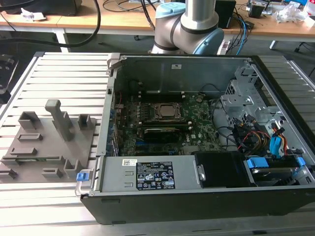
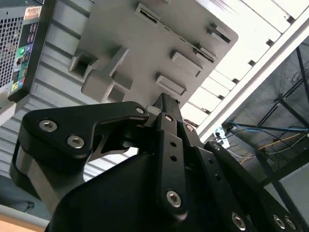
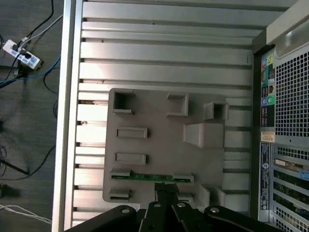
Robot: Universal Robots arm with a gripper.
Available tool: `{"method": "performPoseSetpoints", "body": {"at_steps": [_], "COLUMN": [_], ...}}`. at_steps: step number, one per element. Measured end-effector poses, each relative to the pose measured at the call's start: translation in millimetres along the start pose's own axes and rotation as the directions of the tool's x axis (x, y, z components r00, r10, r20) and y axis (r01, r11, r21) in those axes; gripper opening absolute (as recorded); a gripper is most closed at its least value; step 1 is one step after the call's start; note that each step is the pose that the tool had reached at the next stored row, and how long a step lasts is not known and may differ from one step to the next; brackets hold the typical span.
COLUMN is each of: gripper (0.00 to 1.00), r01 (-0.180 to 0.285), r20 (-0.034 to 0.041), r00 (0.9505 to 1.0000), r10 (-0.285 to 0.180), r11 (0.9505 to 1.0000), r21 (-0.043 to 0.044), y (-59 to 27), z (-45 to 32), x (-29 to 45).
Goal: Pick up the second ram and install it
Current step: 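Pick up the second ram and move it above second insertion slot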
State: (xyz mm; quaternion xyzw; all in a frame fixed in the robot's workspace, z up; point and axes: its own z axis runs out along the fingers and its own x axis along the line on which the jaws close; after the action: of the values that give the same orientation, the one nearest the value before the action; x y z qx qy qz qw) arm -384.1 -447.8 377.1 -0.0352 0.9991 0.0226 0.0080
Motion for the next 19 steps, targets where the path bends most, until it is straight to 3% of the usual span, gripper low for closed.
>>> {"method": "performPoseSetpoints", "body": {"at_steps": [1, 3, 5, 13, 16, 18, 19], "gripper": [0.11, 0.11, 0.11, 0.11, 0.11, 0.11, 0.11], "r01": [0.027, 0.116, 0.153, 0.295, 0.363, 0.392, 0.413], "r20": [-0.0011, -0.005, -0.0065, -0.0123, -0.0149, -0.0161, -0.0168], "r00": [0.9996, 0.9932, 0.9882, 0.9553, 0.9316, 0.9196, 0.9105], "r10": [-0.027, -0.116, -0.153, -0.295, -0.363, -0.392, -0.413], "r11": [0.9996, 0.9932, 0.9882, 0.9554, 0.9317, 0.9198, 0.9107], "r21": [-0.0006, -0.0024, -0.0033, -0.0072, -0.0095, -0.0105, -0.0113], "y": [0.0, 0.0, 0.0, 0.0, 0.0, 0.0, 0.0], "z": [0.0, 0.0, 0.0, 0.0, 0.0, 0.0, 0.0], "x": [0.0, 0.0, 0.0, 0.0, 0.0, 0.0, 0.0]}}
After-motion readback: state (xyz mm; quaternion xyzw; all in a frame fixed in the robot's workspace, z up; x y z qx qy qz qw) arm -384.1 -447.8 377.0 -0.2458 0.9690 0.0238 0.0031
